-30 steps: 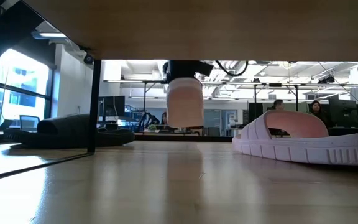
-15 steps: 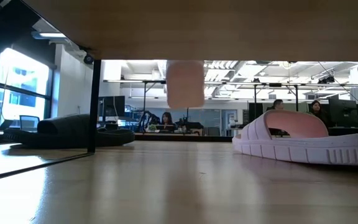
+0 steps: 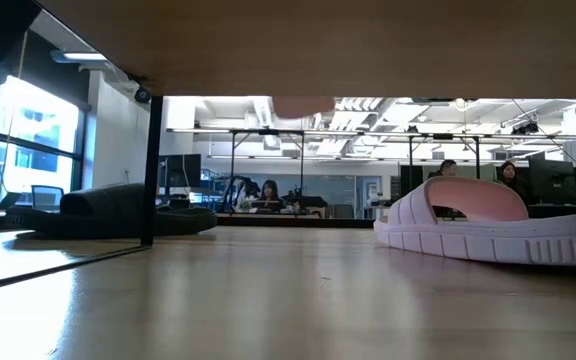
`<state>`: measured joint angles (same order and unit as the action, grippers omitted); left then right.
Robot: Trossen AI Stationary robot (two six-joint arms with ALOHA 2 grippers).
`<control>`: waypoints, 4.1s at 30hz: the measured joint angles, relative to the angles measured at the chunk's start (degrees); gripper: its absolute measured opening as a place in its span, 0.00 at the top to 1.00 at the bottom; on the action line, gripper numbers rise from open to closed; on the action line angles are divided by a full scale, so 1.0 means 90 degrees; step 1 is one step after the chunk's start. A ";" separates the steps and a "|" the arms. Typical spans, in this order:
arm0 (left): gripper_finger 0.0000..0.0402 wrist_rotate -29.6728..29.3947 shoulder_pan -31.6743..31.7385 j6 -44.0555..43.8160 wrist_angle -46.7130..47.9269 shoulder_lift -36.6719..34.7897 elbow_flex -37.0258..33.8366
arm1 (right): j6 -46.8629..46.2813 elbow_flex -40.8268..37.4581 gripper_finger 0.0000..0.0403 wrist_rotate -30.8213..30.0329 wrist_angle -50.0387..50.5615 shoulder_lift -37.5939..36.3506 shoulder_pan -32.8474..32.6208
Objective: Pick and place slides into the shelf
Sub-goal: Put the pink slipper under the shelf
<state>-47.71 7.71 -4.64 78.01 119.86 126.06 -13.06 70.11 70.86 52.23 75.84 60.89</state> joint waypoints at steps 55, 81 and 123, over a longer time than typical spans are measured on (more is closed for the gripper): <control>1.00 -0.0888 -0.1193 0.2038 -0.0960 -0.0458 -0.0005 | 0.0458 0.2618 0.55 -0.0255 0.1339 0.2550 -0.2097; 0.87 -0.0050 -0.1185 0.2202 -0.1160 -0.0455 -0.0007 | 0.0630 0.2611 0.99 -0.0854 0.0981 0.2545 -0.2008; 0.62 0.0042 -0.1178 0.1129 0.0009 -0.1509 -0.0007 | 0.3481 0.2943 1.00 -0.3685 0.3707 0.3897 -0.2400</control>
<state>-47.33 -2.90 5.52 78.09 106.28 125.99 18.26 96.60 37.69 85.59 110.91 39.29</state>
